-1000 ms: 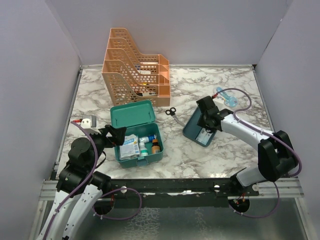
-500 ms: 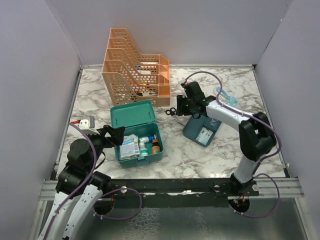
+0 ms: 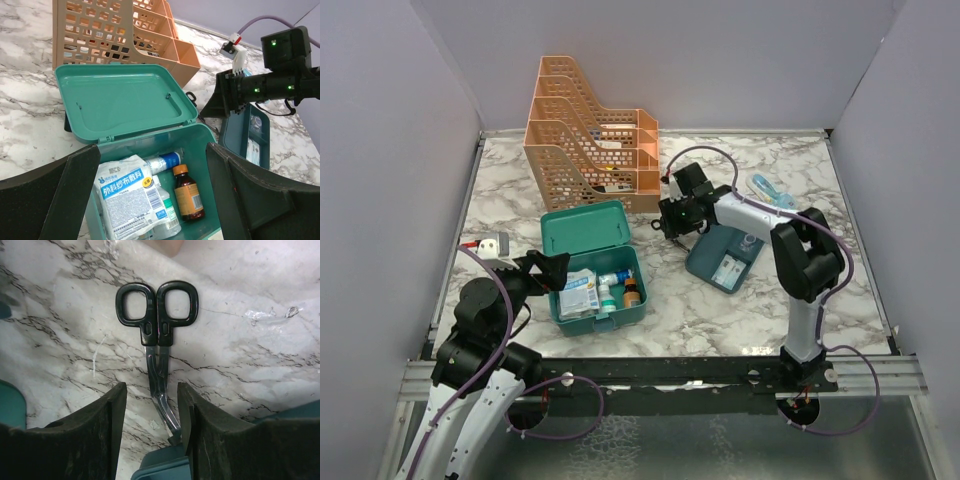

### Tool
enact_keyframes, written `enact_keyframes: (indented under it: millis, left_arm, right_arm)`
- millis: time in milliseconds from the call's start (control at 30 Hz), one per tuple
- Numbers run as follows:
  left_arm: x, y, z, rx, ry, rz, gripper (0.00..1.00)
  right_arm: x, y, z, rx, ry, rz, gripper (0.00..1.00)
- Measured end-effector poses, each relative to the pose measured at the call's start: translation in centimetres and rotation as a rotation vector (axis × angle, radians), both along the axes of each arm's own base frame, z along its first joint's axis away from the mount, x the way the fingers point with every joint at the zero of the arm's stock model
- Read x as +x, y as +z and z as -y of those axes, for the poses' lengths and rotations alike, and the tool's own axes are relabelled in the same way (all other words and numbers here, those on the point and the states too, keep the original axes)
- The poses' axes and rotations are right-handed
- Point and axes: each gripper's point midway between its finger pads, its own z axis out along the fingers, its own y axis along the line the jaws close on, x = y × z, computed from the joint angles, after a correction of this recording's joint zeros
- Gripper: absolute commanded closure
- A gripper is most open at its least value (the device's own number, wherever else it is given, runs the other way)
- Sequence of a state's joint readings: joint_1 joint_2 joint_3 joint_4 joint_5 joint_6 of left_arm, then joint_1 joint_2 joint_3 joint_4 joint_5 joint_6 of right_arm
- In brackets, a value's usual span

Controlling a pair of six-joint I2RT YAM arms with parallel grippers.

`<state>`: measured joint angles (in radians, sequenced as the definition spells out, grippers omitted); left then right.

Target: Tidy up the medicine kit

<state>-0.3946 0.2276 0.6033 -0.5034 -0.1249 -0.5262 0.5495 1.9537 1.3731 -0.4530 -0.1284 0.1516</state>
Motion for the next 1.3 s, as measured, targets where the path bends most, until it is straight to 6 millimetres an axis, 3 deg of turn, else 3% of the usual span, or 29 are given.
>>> enact_keyframes:
  millis: [167, 700, 1067, 1300]
  left_arm:
    - [0.0, 0.0, 0.0, 0.000, 0.000, 0.000, 0.10]
    - [-0.1, 0.1, 0.0, -0.003, 0.000, 0.007, 0.10]
    - [-0.1, 0.1, 0.0, -0.003, 0.000, 0.007, 0.10]
    - [-0.2, 0.3, -0.1, -0.006, 0.003, 0.015, 0.10]
  right_arm:
    - [-0.5, -2.0, 0.0, -0.040, 0.019, -0.044, 0.54]
    - [-3.8, -2.5, -2.1, -0.176, -0.037, -0.027, 0.66]
    - [-3.5, -2.5, -1.7, -0.175, -0.217, -0.028, 0.71]
    - [-3.5, -2.5, -1.7, -0.173, -0.229, -0.028, 0.85]
